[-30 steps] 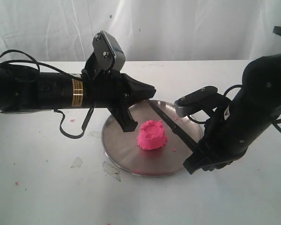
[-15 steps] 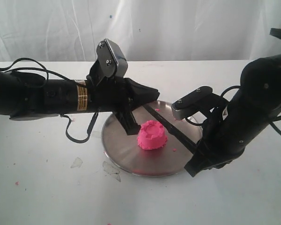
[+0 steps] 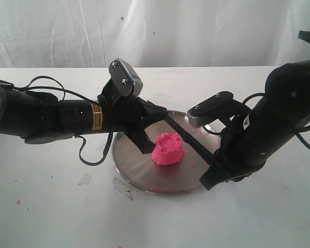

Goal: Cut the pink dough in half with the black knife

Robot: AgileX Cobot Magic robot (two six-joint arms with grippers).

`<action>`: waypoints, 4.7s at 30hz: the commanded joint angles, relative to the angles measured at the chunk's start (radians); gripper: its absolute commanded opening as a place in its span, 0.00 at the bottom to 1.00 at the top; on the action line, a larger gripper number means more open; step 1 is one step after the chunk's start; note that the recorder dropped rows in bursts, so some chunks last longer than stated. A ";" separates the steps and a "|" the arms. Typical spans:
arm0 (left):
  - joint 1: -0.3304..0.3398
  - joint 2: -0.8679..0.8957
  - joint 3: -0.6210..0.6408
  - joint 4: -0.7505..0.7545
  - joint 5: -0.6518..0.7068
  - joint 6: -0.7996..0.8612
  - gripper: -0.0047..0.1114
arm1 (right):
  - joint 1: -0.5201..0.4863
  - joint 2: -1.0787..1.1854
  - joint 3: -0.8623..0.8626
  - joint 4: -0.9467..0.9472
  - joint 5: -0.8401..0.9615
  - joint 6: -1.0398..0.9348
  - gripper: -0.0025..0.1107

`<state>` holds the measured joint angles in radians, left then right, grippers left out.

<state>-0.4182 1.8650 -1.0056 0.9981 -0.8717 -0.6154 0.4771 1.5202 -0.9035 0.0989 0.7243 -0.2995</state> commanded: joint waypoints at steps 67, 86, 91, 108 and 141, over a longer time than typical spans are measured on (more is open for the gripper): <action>-0.003 0.207 -0.101 -0.199 0.001 0.279 0.04 | 0.003 0.057 -0.003 -0.044 0.019 0.045 0.02; -0.003 0.207 -0.101 -0.199 0.036 0.279 0.04 | 0.003 0.080 -0.003 0.006 -0.001 0.037 0.02; -0.003 0.218 -0.101 -0.199 0.054 0.279 0.04 | 0.003 0.080 -0.003 0.006 -0.007 0.037 0.02; -0.003 0.222 -0.101 -0.199 0.057 0.279 0.04 | 0.003 0.113 -0.003 0.006 0.002 0.037 0.02; -0.003 0.222 -0.101 -0.199 0.101 0.283 0.04 | 0.003 0.117 -0.003 0.032 0.000 0.037 0.02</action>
<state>-0.4182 2.0821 -1.1099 0.7909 -0.8073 -0.3357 0.4807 1.6368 -0.9035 0.1106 0.7224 -0.2544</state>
